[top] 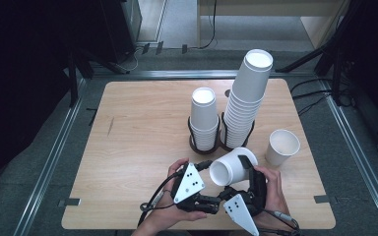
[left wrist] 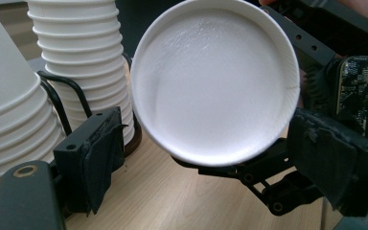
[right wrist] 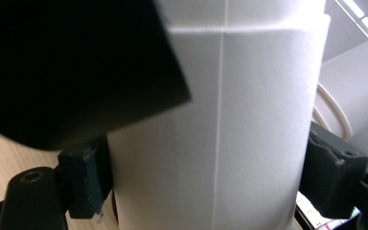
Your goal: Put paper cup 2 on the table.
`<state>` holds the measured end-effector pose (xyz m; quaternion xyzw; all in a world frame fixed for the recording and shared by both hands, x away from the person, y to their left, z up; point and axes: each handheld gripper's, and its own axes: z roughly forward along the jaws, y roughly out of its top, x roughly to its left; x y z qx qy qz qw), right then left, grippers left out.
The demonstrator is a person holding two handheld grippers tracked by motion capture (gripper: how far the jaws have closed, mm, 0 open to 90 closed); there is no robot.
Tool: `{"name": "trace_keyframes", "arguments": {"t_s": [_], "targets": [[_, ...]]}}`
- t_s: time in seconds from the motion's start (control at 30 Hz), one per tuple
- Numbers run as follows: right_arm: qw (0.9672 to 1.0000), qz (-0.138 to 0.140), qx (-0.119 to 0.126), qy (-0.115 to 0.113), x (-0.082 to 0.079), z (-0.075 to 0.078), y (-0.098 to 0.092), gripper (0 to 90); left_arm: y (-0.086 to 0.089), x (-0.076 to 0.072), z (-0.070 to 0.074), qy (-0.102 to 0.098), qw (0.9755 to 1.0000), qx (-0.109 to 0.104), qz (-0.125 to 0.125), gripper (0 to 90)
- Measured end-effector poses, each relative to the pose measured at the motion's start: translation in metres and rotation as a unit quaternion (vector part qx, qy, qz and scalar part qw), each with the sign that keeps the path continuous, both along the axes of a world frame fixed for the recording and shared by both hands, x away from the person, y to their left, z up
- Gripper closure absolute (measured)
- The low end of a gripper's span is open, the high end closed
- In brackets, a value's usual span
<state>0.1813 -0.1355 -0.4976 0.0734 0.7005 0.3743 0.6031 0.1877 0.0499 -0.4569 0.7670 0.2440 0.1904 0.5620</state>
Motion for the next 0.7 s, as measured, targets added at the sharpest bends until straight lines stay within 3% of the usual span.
{"name": "trace_keyframes", "arguments": {"t_s": [0.7], "targets": [[0.9989, 0.045, -0.015, 0.007, -0.0058, -0.0052, 0.0043, 17.7, -0.0022, -0.0012, -0.0004, 0.000, 0.9999, 0.014, -0.003, 15.6]]}}
